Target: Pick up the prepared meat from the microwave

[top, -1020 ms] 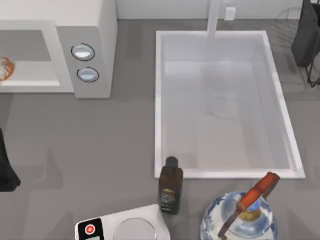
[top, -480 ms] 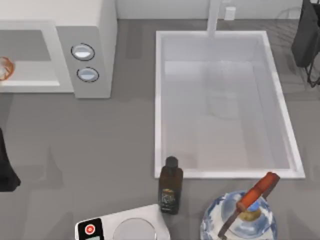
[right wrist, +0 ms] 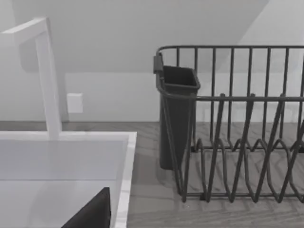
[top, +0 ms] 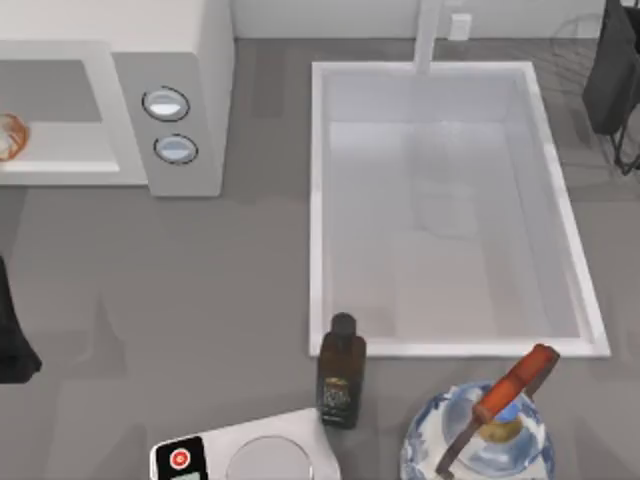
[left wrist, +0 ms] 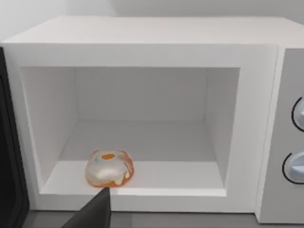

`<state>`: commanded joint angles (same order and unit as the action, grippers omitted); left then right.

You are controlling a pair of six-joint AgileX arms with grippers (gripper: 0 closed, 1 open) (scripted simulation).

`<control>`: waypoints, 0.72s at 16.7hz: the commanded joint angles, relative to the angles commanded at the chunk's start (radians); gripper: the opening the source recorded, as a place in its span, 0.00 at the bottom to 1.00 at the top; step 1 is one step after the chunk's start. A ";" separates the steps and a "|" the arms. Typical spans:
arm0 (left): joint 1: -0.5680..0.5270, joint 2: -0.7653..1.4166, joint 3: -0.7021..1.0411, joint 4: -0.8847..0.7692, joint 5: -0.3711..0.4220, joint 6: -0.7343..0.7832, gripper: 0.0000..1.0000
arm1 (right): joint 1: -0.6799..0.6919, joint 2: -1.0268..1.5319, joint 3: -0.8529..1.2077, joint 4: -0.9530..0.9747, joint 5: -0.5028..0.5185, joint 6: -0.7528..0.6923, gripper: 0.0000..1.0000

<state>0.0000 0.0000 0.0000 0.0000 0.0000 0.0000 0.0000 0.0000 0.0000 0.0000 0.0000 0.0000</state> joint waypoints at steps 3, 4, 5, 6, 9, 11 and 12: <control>0.003 0.030 0.015 0.017 0.004 0.002 1.00 | 0.000 0.000 0.000 0.000 0.000 0.000 1.00; 0.007 0.061 0.030 0.034 0.008 0.003 1.00 | 0.000 0.000 0.000 0.000 0.000 0.000 1.00; 0.011 0.102 0.050 0.056 0.013 0.005 1.00 | 0.000 0.000 0.000 0.000 0.000 0.000 1.00; 0.017 0.153 0.074 0.083 0.019 0.007 1.00 | 0.000 0.000 0.000 0.000 0.000 0.000 1.00; 0.038 0.368 0.168 0.190 0.043 0.017 1.00 | 0.000 0.000 0.000 0.000 0.000 0.000 1.00; 0.056 0.554 0.245 0.277 0.063 0.025 1.00 | 0.000 0.000 0.000 0.000 0.000 0.000 1.00; 0.065 0.656 0.287 0.324 0.074 0.029 1.00 | 0.000 0.000 0.000 0.000 0.000 0.000 1.00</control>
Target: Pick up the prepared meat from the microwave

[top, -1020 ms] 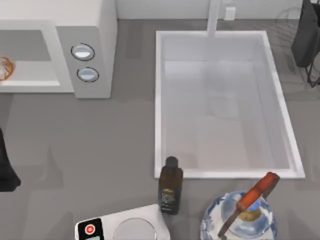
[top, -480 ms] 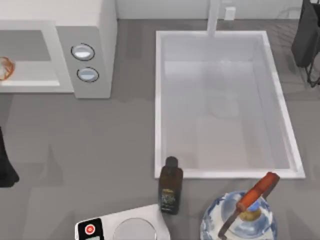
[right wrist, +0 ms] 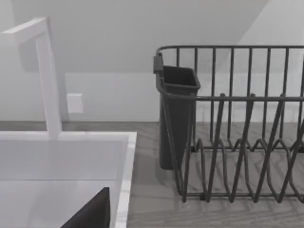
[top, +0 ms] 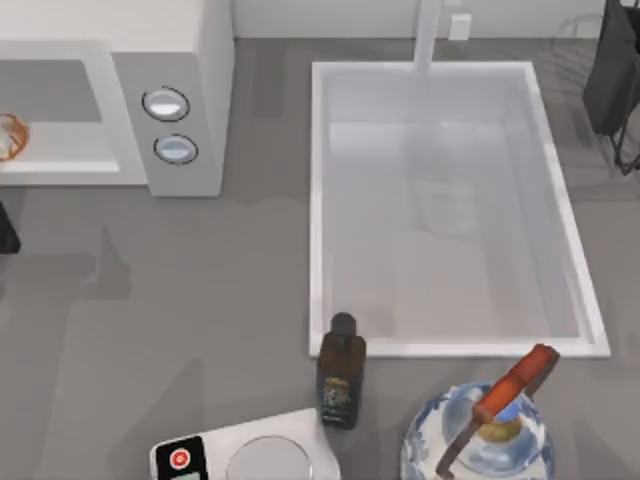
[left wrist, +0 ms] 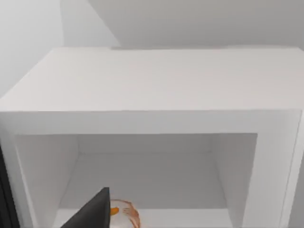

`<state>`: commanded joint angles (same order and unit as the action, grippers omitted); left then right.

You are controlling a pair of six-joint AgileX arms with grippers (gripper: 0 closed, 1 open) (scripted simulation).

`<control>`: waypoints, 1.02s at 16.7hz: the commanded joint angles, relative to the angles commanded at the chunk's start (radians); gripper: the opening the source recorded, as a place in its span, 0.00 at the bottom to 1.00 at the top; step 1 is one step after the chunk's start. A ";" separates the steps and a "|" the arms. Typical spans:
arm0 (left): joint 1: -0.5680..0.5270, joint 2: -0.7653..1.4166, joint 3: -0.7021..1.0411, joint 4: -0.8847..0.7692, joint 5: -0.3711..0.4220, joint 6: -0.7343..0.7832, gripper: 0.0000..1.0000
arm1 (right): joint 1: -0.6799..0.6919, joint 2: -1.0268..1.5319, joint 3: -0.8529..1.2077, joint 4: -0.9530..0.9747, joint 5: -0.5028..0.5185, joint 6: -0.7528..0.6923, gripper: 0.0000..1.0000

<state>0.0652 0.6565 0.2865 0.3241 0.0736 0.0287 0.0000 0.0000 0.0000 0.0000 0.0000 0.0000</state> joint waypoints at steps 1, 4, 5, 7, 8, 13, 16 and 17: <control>0.010 0.107 0.043 0.049 0.011 0.004 1.00 | 0.000 0.000 0.000 0.000 0.000 0.000 1.00; 0.041 0.451 0.179 0.202 0.046 0.018 1.00 | 0.000 0.000 0.000 0.000 0.000 0.000 1.00; 0.051 0.569 0.225 0.254 0.058 0.023 1.00 | 0.000 0.000 0.000 0.000 0.000 0.000 1.00; 0.072 0.805 0.316 0.357 0.081 0.032 1.00 | 0.000 0.000 0.000 0.000 0.000 0.000 1.00; 0.082 0.921 0.360 0.407 0.092 0.036 1.00 | 0.000 0.000 0.000 0.000 0.000 0.000 1.00; 0.126 1.435 0.555 0.628 0.142 0.056 1.00 | 0.000 0.000 0.000 0.000 0.000 0.000 1.00; 0.145 1.657 0.640 0.723 0.164 0.064 1.00 | 0.000 0.000 0.000 0.000 0.000 0.000 1.00; 0.150 1.711 0.661 0.748 0.170 0.066 1.00 | 0.000 0.000 0.000 0.000 0.000 0.000 1.00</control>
<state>0.2155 2.3671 0.9474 1.0717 0.2433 0.0950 0.0000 0.0000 0.0000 0.0000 0.0000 0.0000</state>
